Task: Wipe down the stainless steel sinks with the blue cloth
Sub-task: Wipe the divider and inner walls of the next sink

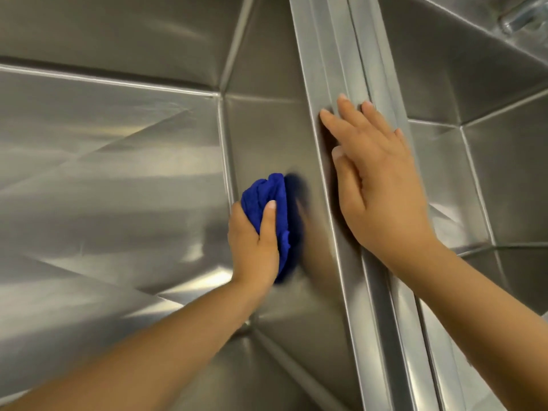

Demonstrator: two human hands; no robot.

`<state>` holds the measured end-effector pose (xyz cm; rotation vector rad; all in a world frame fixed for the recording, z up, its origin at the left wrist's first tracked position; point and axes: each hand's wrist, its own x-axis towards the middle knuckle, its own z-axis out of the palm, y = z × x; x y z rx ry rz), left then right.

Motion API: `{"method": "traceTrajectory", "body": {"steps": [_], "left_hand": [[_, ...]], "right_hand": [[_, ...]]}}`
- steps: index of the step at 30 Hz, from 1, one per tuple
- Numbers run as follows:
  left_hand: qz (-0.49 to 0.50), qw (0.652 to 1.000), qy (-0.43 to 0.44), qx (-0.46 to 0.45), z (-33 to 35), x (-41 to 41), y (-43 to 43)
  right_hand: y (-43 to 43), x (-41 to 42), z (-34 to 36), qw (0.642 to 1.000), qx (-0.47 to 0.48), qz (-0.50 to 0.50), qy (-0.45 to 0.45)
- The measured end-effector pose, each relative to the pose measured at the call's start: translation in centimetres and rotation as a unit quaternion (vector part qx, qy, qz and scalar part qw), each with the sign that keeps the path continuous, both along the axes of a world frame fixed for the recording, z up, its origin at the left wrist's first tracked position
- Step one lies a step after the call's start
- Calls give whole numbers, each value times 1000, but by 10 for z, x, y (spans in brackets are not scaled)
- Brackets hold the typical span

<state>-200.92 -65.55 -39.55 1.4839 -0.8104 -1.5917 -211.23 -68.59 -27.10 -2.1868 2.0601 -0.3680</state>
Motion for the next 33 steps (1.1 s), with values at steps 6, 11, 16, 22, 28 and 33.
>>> {"method": "traceTrajectory", "body": {"steps": [6, 11, 16, 22, 28, 33], "left_hand": [[-19, 998, 47, 31, 4, 8, 9], [-37, 999, 19, 32, -14, 4, 2], [-63, 993, 1, 99, -54, 8, -20], [-104, 992, 6, 71, -52, 16, 5], [-118, 978, -51, 162, -92, 12, -12], [-153, 981, 0, 122, -29, 37, 0]], "right_hand": [[1, 0, 1, 1000, 4, -6, 2], [1, 2, -1, 1000, 5, -8, 5], [0, 0, -1, 1000, -11, -9, -5], [-1, 0, -2, 1000, -21, -9, -4], [-3, -2, -4, 999, -32, 0, -9], [0, 3, 2, 1000, -8, -12, 1]]}}
